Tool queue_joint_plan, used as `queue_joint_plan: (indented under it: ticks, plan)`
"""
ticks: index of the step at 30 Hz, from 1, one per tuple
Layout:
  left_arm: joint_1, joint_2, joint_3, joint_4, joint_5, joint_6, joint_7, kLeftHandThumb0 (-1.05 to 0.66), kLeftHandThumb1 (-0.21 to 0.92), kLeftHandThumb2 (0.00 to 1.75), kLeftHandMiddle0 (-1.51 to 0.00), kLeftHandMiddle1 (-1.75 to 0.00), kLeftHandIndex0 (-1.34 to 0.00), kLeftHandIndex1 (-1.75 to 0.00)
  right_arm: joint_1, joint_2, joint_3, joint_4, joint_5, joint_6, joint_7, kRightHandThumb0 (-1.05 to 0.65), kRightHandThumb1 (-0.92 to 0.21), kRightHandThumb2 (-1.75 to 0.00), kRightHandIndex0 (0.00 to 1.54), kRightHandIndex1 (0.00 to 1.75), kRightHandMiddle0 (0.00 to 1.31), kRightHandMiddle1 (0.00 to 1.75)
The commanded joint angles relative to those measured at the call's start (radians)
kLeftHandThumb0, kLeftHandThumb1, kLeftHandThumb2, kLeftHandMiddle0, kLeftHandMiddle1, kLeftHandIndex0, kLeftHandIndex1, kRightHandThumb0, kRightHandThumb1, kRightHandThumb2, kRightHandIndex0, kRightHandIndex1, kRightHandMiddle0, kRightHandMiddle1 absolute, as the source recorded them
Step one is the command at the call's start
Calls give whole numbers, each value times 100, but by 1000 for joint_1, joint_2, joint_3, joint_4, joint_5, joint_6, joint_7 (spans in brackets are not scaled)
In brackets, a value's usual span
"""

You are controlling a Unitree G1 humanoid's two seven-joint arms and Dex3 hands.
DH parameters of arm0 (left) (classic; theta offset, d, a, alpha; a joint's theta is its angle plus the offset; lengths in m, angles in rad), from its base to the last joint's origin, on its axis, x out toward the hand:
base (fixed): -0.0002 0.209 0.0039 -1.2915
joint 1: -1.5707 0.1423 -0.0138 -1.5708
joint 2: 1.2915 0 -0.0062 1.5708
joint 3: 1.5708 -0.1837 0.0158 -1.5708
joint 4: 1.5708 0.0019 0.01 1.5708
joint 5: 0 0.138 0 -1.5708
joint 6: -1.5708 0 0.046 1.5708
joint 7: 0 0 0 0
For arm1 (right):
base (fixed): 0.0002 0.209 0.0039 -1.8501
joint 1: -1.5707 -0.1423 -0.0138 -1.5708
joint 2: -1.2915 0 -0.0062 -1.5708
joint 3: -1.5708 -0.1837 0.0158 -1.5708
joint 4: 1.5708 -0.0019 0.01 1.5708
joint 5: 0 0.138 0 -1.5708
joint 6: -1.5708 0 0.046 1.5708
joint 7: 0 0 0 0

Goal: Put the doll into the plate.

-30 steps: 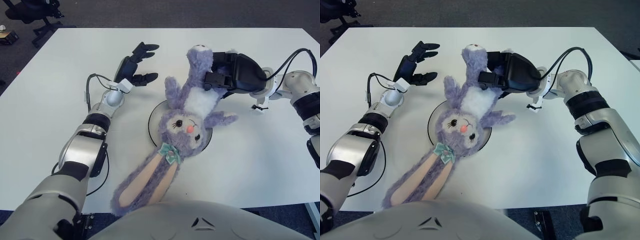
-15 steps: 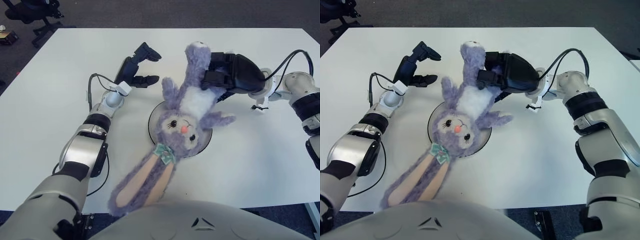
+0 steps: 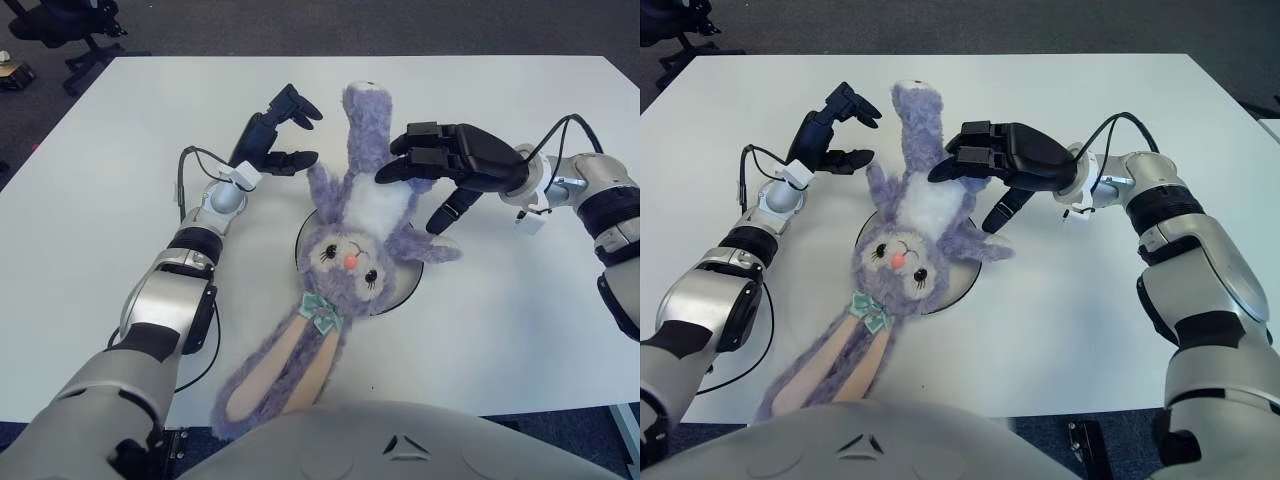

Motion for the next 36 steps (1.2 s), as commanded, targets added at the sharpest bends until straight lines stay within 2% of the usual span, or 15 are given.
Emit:
queue_joint_plan:
  ticks: [1,11,15,19,25,29,36]
  plan:
    - [-8,-2,11,-5,-16,7,-13,0,92,35,-45,-144,-23,-153,-1,-2,17,2,94,9,91,-45,-92,-13,13,0,26,6]
    - [-7,-4,16,-7,-21,10,-24,0,92,36,-44,-145,-23,-153,33,-2,18,-35,283,45,276,-45,-92,-15,6,0,24,3]
    - [-8,-6,17,-7,-16,18,-18,0,92,36,-44,-146,-23,-153,70,6,-45,-76,341,100,324,-44,-92,-18,4,0,22,2]
    - [-8,-6,17,-7,-12,21,-14,0,92,36,-44,-146,-23,-152,99,18,-103,-107,353,122,370,-43,-92,-20,1,0,20,1]
    - [-7,-6,18,-8,-12,22,-13,0,92,36,-44,-146,-23,-152,125,33,-154,-132,374,140,436,-42,-92,-21,0,0,20,1]
    - [-8,-5,18,-5,-6,27,-6,0,92,36,-44,-146,-23,-152,155,48,-231,-160,333,162,454,-42,-92,-23,0,0,18,0]
    - [-8,-4,17,-3,-3,30,-2,0,92,36,-43,-147,-23,-152,170,67,-291,-174,333,158,495,-41,-92,-25,0,0,17,0]
